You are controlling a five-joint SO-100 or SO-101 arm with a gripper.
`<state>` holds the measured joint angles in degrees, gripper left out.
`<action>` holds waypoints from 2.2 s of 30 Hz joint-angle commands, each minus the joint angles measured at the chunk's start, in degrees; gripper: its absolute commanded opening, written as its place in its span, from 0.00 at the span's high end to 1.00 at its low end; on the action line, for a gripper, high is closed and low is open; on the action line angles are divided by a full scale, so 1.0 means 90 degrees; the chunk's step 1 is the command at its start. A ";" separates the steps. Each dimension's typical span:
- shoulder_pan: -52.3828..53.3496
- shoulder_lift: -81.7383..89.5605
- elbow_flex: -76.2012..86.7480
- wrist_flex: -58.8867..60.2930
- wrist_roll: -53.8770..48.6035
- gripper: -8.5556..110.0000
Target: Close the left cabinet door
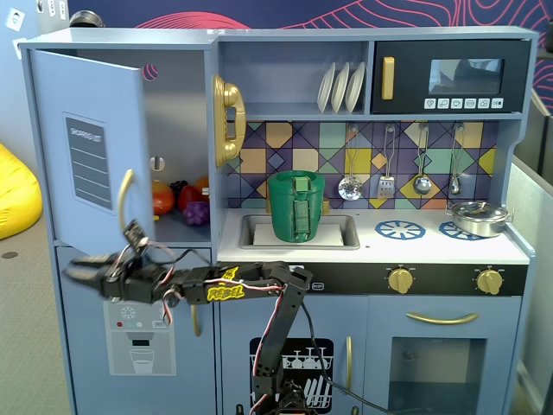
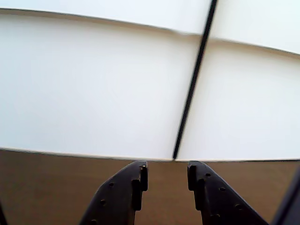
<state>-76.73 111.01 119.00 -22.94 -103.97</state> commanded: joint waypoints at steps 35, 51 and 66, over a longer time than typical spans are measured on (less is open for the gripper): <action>0.5723 0.6055 0.3955 0.4346 0.1904 0.93; 0.9414 0.7773 0.5850 1.0439 0.1260 0.93; 0.8838 0.7900 0.5859 1.2305 0.1797 0.90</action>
<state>4.22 182.46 171.04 78.40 -90.26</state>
